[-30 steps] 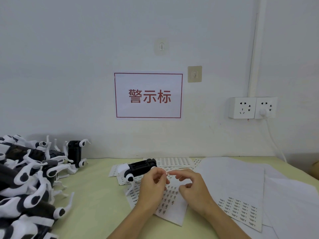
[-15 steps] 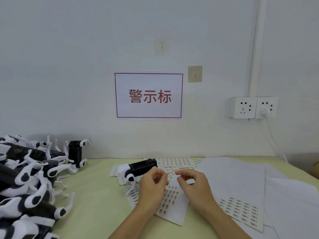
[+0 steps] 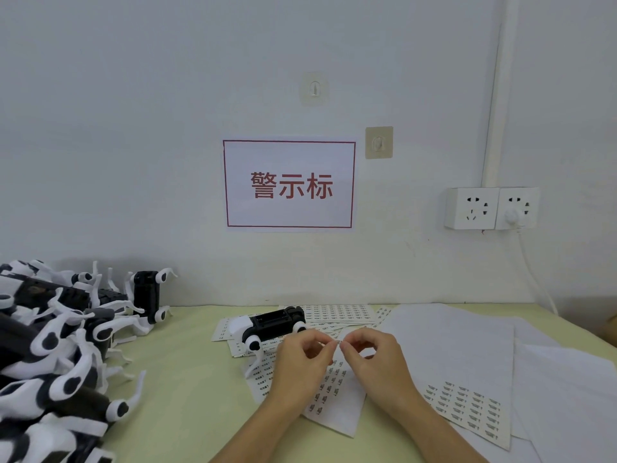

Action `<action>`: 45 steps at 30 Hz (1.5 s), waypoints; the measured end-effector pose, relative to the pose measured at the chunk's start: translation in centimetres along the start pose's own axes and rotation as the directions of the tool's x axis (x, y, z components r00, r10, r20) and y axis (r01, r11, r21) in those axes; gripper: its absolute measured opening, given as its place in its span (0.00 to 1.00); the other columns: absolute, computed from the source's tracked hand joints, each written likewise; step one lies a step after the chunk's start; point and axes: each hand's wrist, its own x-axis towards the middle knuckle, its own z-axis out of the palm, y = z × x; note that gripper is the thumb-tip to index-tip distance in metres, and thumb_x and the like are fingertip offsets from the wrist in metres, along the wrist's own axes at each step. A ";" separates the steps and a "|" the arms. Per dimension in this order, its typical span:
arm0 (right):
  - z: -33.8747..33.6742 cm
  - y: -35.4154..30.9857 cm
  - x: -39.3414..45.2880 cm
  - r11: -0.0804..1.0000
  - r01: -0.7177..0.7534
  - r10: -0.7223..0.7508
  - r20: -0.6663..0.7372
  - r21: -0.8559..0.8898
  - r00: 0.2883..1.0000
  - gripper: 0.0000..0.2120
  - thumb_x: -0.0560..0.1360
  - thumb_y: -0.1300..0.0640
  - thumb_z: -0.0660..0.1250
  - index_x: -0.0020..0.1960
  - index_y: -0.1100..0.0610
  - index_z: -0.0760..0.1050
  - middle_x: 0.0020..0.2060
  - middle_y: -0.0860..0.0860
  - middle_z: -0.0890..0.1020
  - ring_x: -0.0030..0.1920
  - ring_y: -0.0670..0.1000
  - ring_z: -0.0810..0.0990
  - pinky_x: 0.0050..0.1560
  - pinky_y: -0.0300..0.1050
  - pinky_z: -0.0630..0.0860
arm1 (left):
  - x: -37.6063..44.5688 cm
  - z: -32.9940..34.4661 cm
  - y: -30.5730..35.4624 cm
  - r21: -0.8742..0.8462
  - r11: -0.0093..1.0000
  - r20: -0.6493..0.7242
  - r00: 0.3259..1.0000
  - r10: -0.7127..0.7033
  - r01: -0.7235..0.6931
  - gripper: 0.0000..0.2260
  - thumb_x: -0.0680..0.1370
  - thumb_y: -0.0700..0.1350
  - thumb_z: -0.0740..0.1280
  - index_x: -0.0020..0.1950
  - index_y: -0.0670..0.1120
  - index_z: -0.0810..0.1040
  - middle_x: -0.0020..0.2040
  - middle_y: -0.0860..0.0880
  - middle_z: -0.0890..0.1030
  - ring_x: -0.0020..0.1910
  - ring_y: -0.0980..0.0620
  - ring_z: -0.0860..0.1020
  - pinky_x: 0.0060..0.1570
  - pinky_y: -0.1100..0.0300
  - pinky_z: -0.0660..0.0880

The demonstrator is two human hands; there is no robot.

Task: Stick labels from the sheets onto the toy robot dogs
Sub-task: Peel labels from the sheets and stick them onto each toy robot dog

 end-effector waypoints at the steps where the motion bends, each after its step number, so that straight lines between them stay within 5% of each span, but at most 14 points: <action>1: 0.0 0.0 0.0 1.000 -0.001 0.001 -0.002 -0.006 1.000 0.08 0.74 0.60 0.71 0.37 0.51 0.81 0.36 0.44 0.83 0.42 0.43 0.80 0.41 0.32 0.72 | 0.0 0.1 0.0 0.007 1.000 -0.004 1.000 -0.002 0.002 0.09 0.78 0.41 0.71 0.38 0.50 0.84 0.33 0.49 0.83 0.35 0.48 0.81 0.39 0.51 0.79; 6: 0.2 0.0 -0.1 1.000 -0.008 0.006 -0.072 -0.030 0.997 0.09 0.74 0.62 0.69 0.36 0.53 0.78 0.36 0.43 0.82 0.40 0.42 0.78 0.40 0.31 0.72 | -0.2 0.1 -0.1 0.017 1.000 -0.132 0.991 -0.016 0.018 0.18 0.82 0.44 0.63 0.36 0.36 0.79 0.30 0.40 0.78 0.28 0.53 0.73 0.34 0.45 0.75; 10: 0.2 0.1 -0.1 1.000 -0.006 0.003 -0.101 -0.023 0.995 0.09 0.75 0.61 0.70 0.37 0.53 0.78 0.35 0.43 0.81 0.39 0.41 0.77 0.40 0.29 0.71 | -0.3 -0.1 0.6 0.083 0.972 -0.215 0.948 0.234 -0.221 0.15 0.79 0.44 0.57 0.37 0.40 0.76 0.29 0.45 0.74 0.28 0.54 0.70 0.31 0.52 0.69; 13: 0.2 0.1 -0.1 1.000 -0.008 0.007 -0.106 -0.013 0.994 0.09 0.76 0.61 0.69 0.38 0.54 0.77 0.35 0.44 0.81 0.39 0.41 0.77 0.41 0.29 0.71 | 0.6 -0.9 1.7 0.208 0.939 -0.272 0.906 0.324 -0.274 0.08 0.75 0.40 0.57 0.46 0.48 0.75 0.41 0.54 0.76 0.43 0.58 0.73 0.42 0.69 0.68; 16: 0.2 0.0 -0.1 1.000 -0.017 0.017 -0.102 0.000 0.995 0.09 0.76 0.62 0.68 0.38 0.54 0.76 0.33 0.46 0.79 0.37 0.40 0.75 0.40 0.29 0.71 | 2.1 -2.8 1.9 0.575 0.789 -0.212 0.892 0.400 -0.217 0.13 0.74 0.36 0.62 0.56 0.46 0.75 0.54 0.53 0.76 0.57 0.56 0.71 0.55 0.62 0.66; 20: 0.2 -0.1 -0.1 1.000 -0.018 0.019 -0.074 0.008 0.997 0.09 0.77 0.62 0.67 0.38 0.55 0.75 0.33 0.46 0.78 0.37 0.40 0.74 0.40 0.29 0.71 | 3.4 -5.2 1.6 0.847 0.519 0.050 0.989 0.139 -0.116 0.25 0.75 0.46 0.62 0.72 0.52 0.63 0.67 0.55 0.71 0.71 0.52 0.65 0.71 0.53 0.57; 22: 0.2 -0.3 -0.2 1.000 -0.017 0.017 -0.063 0.004 0.998 0.09 0.77 0.62 0.66 0.39 0.55 0.75 0.34 0.47 0.78 0.37 0.40 0.74 0.40 0.29 0.71 | 3.5 -5.7 1.3 0.888 0.450 0.108 0.994 0.006 -0.099 0.25 0.76 0.47 0.62 0.72 0.53 0.61 0.65 0.53 0.73 0.67 0.50 0.69 0.68 0.51 0.60; 26: 0.2 -0.5 -0.3 1.000 -0.014 0.014 -0.054 -0.002 0.998 0.09 0.77 0.62 0.66 0.39 0.55 0.75 0.35 0.47 0.79 0.37 0.39 0.75 0.40 0.30 0.71 | 3.6 -6.2 1.1 0.940 0.330 0.081 0.996 0.031 -0.087 0.20 0.79 0.48 0.64 0.69 0.52 0.63 0.59 0.51 0.76 0.59 0.48 0.75 0.56 0.53 0.65; 29: 0.2 -0.5 -0.2 1.000 -0.011 0.011 -0.054 -0.006 0.998 0.09 0.78 0.62 0.66 0.39 0.55 0.76 0.35 0.47 0.79 0.37 0.39 0.75 0.39 0.30 0.70 | 3.9 -6.3 1.1 0.837 0.547 -0.056 0.997 0.047 0.021 0.16 0.79 0.49 0.66 0.64 0.51 0.65 0.53 0.50 0.77 0.51 0.48 0.78 0.48 0.55 0.69; 31: 0.2 -0.5 -0.2 1.000 -0.012 0.012 -0.055 -0.002 0.998 0.09 0.78 0.62 0.65 0.39 0.55 0.76 0.35 0.47 0.79 0.37 0.39 0.75 0.39 0.29 0.71 | 4.0 -6.1 1.5 0.572 0.810 -0.157 0.987 -0.045 0.128 0.16 0.78 0.49 0.69 0.60 0.51 0.65 0.50 0.50 0.77 0.43 0.49 0.80 0.38 0.57 0.74; 33: 0.2 -0.5 -0.2 1.000 -0.015 0.015 -0.059 0.007 0.998 0.09 0.78 0.62 0.65 0.40 0.55 0.76 0.35 0.47 0.79 0.38 0.38 0.75 0.40 0.29 0.71 | 4.0 -5.6 1.8 0.221 0.956 -0.177 0.972 -0.157 0.195 0.18 0.77 0.49 0.71 0.59 0.51 0.64 0.47 0.49 0.79 0.36 0.53 0.82 0.29 0.62 0.74; 38: 0.3 -0.2 0.1 0.997 -0.060 0.063 -0.086 0.039 0.994 0.10 0.80 0.60 0.63 0.40 0.54 0.76 0.37 0.48 0.80 0.40 0.42 0.77 0.40 0.29 0.71 | 2.6 -2.7 1.1 -0.286 0.904 -0.018 0.941 -0.338 0.319 0.19 0.76 0.51 0.73 0.61 0.57 0.68 0.49 0.47 0.81 0.41 0.53 0.83 0.36 0.59 0.76; 45: 0.1 -0.2 0.3 0.978 -0.145 0.161 -0.101 0.150 0.982 0.12 0.82 0.60 0.58 0.42 0.55 0.75 0.40 0.52 0.80 0.45 0.51 0.78 0.44 0.44 0.73 | 1.2 -0.9 -0.3 -0.414 0.851 0.072 0.944 -0.323 0.323 0.16 0.75 0.45 0.75 0.54 0.65 0.78 0.45 0.49 0.85 0.42 0.49 0.84 0.41 0.54 0.79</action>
